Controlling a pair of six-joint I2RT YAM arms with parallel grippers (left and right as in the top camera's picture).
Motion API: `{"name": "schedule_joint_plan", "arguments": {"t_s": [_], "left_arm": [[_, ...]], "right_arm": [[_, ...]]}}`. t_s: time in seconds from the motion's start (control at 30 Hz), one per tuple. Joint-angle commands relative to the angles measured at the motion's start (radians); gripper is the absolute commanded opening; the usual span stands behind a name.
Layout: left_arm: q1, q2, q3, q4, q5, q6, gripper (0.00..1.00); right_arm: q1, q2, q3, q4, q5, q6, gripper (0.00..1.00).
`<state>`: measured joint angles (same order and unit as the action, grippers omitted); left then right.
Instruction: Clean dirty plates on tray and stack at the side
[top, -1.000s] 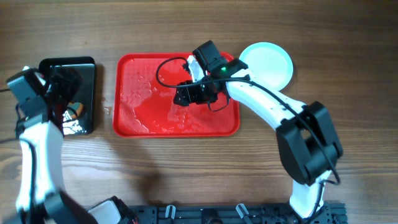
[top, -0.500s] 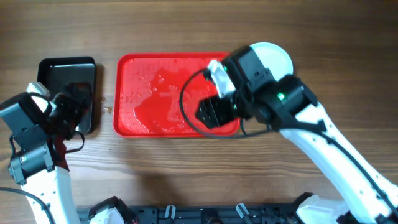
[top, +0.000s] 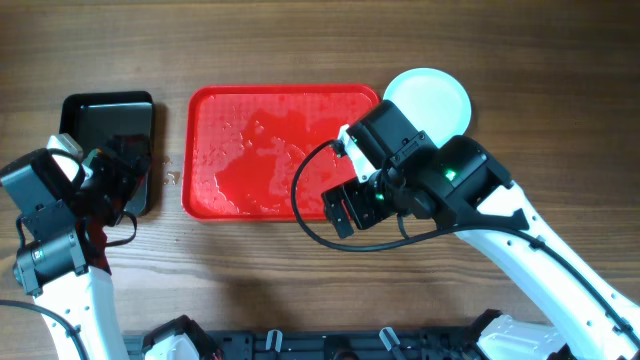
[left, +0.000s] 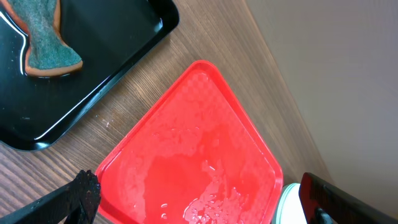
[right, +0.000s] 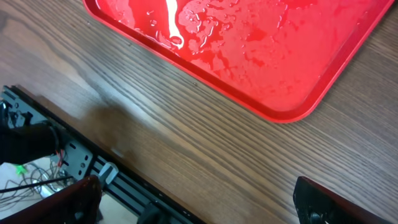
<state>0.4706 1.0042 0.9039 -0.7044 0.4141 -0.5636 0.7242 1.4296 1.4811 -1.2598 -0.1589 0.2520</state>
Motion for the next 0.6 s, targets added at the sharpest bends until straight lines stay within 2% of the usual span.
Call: {"name": "schedule_joint_plan", "arguments": {"t_s": [0.0,0.47,0.57], "left_arm": [[0.003,0.006,-0.001,0.000,0.015,-0.006,1.00],[0.003,0.006,-0.001,0.000,0.015,-0.006,1.00],[0.003,0.006,-0.001,0.000,0.015,-0.006,1.00]], "right_arm": [[0.002,0.000,-0.004,0.002,0.022,-0.006,1.00],[0.000,0.003,-0.004,-0.005,0.113,-0.026,1.00],[-0.010,-0.002,-0.004,0.060,0.119,-0.123,1.00]]}}
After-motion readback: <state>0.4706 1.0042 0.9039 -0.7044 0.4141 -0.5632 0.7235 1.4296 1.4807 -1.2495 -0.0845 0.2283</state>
